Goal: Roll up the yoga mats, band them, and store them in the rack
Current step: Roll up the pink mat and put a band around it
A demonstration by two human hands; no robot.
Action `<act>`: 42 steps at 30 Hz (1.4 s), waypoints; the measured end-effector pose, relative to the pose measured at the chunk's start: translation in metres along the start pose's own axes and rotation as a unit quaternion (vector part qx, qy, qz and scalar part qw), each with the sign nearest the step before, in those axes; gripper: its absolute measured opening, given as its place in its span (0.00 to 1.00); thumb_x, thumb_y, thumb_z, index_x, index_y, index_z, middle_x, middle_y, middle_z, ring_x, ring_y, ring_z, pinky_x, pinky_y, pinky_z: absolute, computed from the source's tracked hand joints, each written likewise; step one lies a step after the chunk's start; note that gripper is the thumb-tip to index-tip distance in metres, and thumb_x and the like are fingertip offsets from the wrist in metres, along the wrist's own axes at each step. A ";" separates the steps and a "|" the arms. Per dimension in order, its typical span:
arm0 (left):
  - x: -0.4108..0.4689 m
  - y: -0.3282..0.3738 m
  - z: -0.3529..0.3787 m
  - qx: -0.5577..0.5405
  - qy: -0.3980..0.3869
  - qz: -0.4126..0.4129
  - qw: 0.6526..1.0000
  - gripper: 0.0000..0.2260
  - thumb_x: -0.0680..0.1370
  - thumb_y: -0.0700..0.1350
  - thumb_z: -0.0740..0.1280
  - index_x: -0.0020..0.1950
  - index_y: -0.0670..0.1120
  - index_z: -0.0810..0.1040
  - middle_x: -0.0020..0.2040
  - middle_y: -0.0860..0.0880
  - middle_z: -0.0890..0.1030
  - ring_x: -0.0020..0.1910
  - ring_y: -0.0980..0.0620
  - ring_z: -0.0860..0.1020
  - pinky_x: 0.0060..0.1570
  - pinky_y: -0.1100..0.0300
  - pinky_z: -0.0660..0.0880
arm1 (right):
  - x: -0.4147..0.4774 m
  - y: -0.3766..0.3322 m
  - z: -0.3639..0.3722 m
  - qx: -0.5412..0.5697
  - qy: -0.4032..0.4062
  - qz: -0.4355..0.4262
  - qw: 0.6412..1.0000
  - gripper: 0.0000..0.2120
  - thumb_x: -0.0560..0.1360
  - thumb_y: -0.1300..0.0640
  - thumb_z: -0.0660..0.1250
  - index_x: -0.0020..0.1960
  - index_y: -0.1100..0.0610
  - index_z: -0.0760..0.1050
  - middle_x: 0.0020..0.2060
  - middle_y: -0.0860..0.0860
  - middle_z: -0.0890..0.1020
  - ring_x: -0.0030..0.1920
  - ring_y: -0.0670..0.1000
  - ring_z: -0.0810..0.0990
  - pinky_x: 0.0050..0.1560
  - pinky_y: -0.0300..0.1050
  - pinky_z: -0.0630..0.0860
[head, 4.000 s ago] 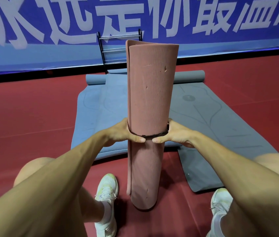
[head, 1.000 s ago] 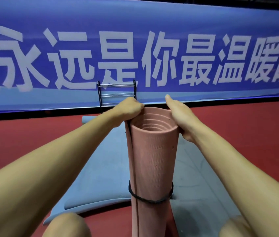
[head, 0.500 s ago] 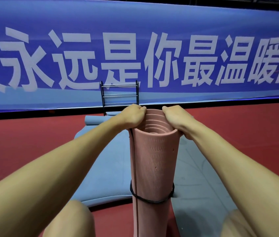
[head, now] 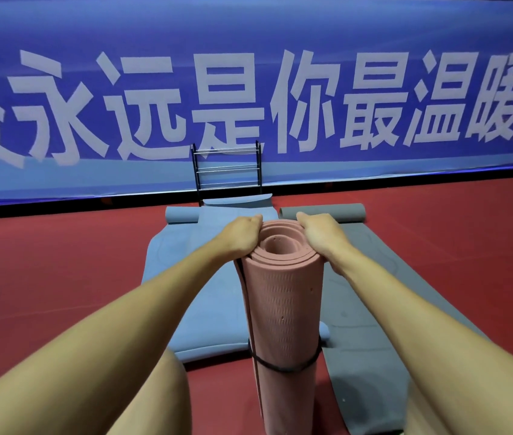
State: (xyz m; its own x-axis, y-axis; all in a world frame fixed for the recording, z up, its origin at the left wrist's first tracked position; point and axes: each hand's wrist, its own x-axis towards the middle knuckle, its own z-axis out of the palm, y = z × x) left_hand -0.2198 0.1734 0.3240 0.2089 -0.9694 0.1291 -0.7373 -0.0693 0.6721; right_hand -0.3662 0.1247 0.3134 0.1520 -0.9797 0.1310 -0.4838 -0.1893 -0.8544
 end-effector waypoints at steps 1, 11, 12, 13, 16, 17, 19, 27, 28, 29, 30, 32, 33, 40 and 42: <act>0.000 0.002 -0.002 -0.006 0.004 0.014 1.000 0.15 0.84 0.43 0.46 0.44 0.41 0.67 0.56 0.35 0.77 0.51 0.41 0.74 0.51 0.53 0.67 | 0.002 0.003 0.000 0.044 0.018 -0.008 0.999 0.17 0.77 0.51 0.58 0.31 0.56 0.68 0.33 0.55 0.74 0.37 0.56 0.70 0.34 0.46 0.65; 0.035 -0.009 0.017 -0.321 0.044 -0.043 0.945 0.24 0.82 0.57 0.53 0.48 0.43 0.82 0.38 0.45 0.82 0.37 0.49 0.77 0.39 0.57 0.71 | -0.010 0.057 0.004 0.253 -0.040 -0.013 0.967 0.35 0.67 0.24 0.51 0.59 0.43 0.80 0.56 0.43 0.82 0.61 0.44 0.77 0.69 0.51 0.68; 0.036 -0.016 0.023 -0.374 0.048 -0.057 0.925 0.23 0.83 0.58 0.51 0.51 0.46 0.81 0.40 0.46 0.82 0.37 0.50 0.77 0.37 0.58 0.71 | -0.007 0.058 0.004 0.250 -0.030 0.002 0.968 0.35 0.67 0.24 0.51 0.58 0.43 0.81 0.56 0.43 0.83 0.60 0.44 0.77 0.69 0.51 0.68; 0.034 -0.025 0.030 -0.422 0.048 -0.065 0.903 0.22 0.83 0.56 0.50 0.54 0.47 0.80 0.42 0.47 0.82 0.37 0.51 0.77 0.34 0.61 0.71 | -0.004 0.056 0.002 0.243 -0.017 0.020 0.970 0.35 0.67 0.23 0.50 0.58 0.43 0.81 0.56 0.44 0.82 0.60 0.46 0.77 0.68 0.52 0.69; 0.023 -0.063 0.060 -0.437 0.018 -0.088 0.895 0.14 0.78 0.41 0.55 0.57 0.46 0.78 0.46 0.49 0.81 0.42 0.52 0.77 0.41 0.60 0.74 | 0.004 0.053 0.001 0.226 0.017 0.073 0.971 0.44 0.62 0.20 0.46 0.62 0.46 0.78 0.61 0.49 0.80 0.62 0.51 0.76 0.68 0.56 0.70; 0.019 -0.077 0.070 -0.403 -0.012 -0.100 0.910 0.17 0.74 0.36 0.56 0.59 0.48 0.76 0.50 0.50 0.81 0.46 0.52 0.77 0.47 0.58 0.74 | 0.008 0.055 0.003 0.224 0.031 0.090 0.970 0.47 0.61 0.19 0.45 0.64 0.46 0.77 0.62 0.50 0.79 0.63 0.53 0.76 0.68 0.57 0.69; 0.011 -0.099 0.088 -0.320 -0.104 -0.115 0.935 0.26 0.66 0.34 0.58 0.61 0.52 0.74 0.59 0.52 0.78 0.55 0.52 0.76 0.55 0.55 0.71 | 0.011 0.064 0.011 0.239 0.042 0.104 0.965 0.42 0.69 0.22 0.43 0.66 0.47 0.76 0.63 0.50 0.78 0.64 0.53 0.75 0.69 0.56 0.68; 0.023 -0.133 0.137 -0.286 -0.201 -0.091 0.933 0.52 0.65 0.42 0.78 0.77 0.56 0.46 0.74 0.48 0.62 0.67 0.54 0.69 0.57 0.67 0.73 | 0.009 0.154 0.052 0.247 -0.048 0.199 0.947 0.40 0.71 0.25 0.41 0.73 0.45 0.66 0.69 0.44 0.70 0.69 0.49 0.68 0.70 0.52 0.64; 0.024 -0.140 0.142 -0.273 -0.213 -0.096 0.933 0.59 0.59 0.48 0.81 0.77 0.59 0.43 0.77 0.49 0.56 0.73 0.52 0.62 0.66 0.58 0.69 | 0.008 0.165 0.056 0.258 -0.055 0.210 0.942 0.40 0.71 0.25 0.41 0.74 0.45 0.65 0.71 0.45 0.69 0.71 0.49 0.67 0.71 0.53 0.63; 0.023 -0.146 0.149 -0.254 -0.230 -0.095 0.935 0.63 0.55 0.53 0.82 0.77 0.59 0.41 0.78 0.50 0.53 0.75 0.52 0.59 0.69 0.53 0.66 | 0.007 0.173 0.060 0.275 -0.062 0.220 0.934 0.39 0.72 0.26 0.41 0.74 0.45 0.64 0.72 0.45 0.69 0.71 0.50 0.67 0.72 0.55 0.63; 0.022 -0.150 0.159 -0.241 -0.240 -0.085 0.937 0.64 0.54 0.55 0.82 0.77 0.58 0.40 0.78 0.52 0.53 0.74 0.53 0.59 0.70 0.53 0.64 | 0.008 0.180 0.064 0.290 -0.065 0.232 0.926 0.39 0.72 0.26 0.42 0.74 0.45 0.65 0.71 0.46 0.69 0.71 0.50 0.68 0.72 0.56 0.64; 0.021 -0.152 0.183 -0.241 -0.211 -0.049 0.946 0.63 0.54 0.57 0.80 0.77 0.53 0.42 0.75 0.53 0.58 0.71 0.57 0.63 0.68 0.61 0.65 | 0.013 0.188 0.067 0.293 -0.063 0.243 0.923 0.41 0.70 0.24 0.44 0.73 0.46 0.67 0.70 0.48 0.72 0.69 0.51 0.70 0.71 0.58 0.66; 0.022 -0.149 0.192 -0.246 -0.174 -0.042 0.952 0.61 0.55 0.58 0.80 0.76 0.51 0.44 0.73 0.53 0.60 0.70 0.58 0.64 0.67 0.62 0.65 | 0.017 0.190 0.067 0.288 -0.057 0.239 0.925 0.41 0.70 0.24 0.44 0.72 0.46 0.68 0.69 0.49 0.74 0.68 0.52 0.72 0.69 0.58 0.67; 0.052 -0.106 0.154 -0.176 -0.075 0.026 0.981 0.56 0.51 0.68 0.78 0.70 0.60 0.51 0.69 0.53 0.65 0.67 0.54 0.68 0.67 0.50 0.69 | 0.032 0.156 0.049 0.321 -0.002 0.221 0.921 0.38 0.72 0.24 0.43 0.60 0.48 0.77 0.55 0.51 0.81 0.55 0.56 0.80 0.58 0.62 0.76; 0.058 -0.084 0.120 -0.124 -0.081 0.064 0.987 0.58 0.50 0.67 0.79 0.72 0.61 0.49 0.70 0.52 0.63 0.69 0.52 0.66 0.69 0.48 0.67 | 0.031 0.128 0.044 0.346 0.013 0.207 0.915 0.37 0.74 0.26 0.41 0.57 0.50 0.78 0.53 0.53 0.81 0.54 0.58 0.80 0.55 0.64 0.78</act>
State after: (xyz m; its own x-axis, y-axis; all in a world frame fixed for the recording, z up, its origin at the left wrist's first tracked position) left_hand -0.2229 0.0949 0.1873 0.0034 -0.9929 0.1192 -0.5663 0.0963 0.8186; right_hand -0.3860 0.0733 0.1856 0.0543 -0.9607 -0.2721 0.1681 0.2774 -0.9459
